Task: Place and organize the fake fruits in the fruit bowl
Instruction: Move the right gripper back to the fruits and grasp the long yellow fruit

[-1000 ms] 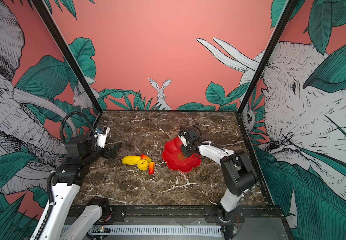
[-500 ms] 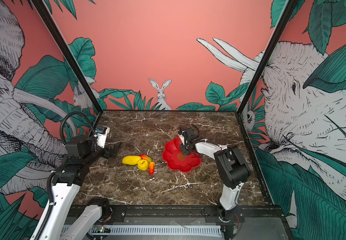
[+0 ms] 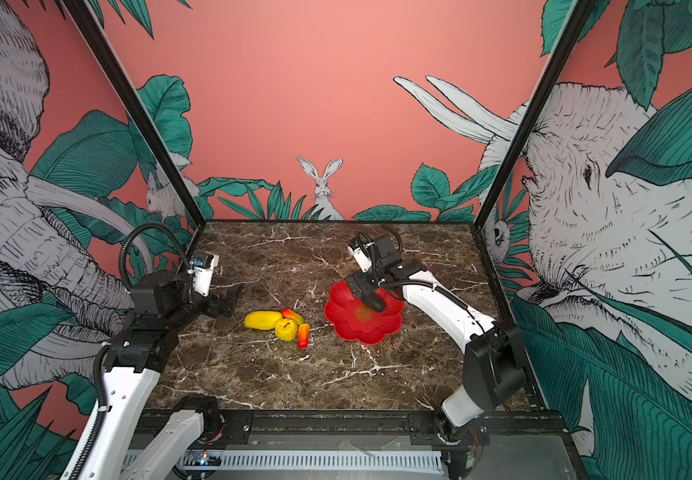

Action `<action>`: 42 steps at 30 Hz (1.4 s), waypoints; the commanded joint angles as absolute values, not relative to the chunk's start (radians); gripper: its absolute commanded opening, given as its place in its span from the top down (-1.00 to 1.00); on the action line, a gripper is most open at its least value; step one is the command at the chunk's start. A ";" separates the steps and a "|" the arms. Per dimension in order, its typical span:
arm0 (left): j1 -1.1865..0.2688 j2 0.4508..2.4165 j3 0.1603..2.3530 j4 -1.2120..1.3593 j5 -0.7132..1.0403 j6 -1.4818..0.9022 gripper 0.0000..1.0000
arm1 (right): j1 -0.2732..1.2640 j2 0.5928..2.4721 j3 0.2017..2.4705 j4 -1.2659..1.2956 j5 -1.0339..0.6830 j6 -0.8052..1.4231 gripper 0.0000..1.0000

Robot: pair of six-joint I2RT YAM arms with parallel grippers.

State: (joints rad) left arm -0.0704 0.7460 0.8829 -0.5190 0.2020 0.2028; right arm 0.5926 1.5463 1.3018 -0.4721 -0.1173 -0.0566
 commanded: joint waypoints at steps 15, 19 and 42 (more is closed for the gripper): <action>-0.068 0.701 0.874 -0.529 0.190 0.213 -0.99 | 0.946 2.027 1.681 -0.344 -0.414 -0.100 -0.99; -0.067 0.702 0.878 -0.534 0.202 0.213 -0.99 | 0.948 2.137 1.761 -0.314 -0.482 -0.041 -0.99; -0.069 0.699 0.876 -0.537 0.209 0.216 -0.99 | 0.963 2.447 2.041 -0.366 -0.465 0.083 -0.48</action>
State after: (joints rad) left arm -0.0704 0.7048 0.8825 -0.5259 0.1986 0.2028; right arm 0.9512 2.4256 2.0075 -0.3534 -0.4702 0.0807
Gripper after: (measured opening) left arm 0.996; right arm 0.759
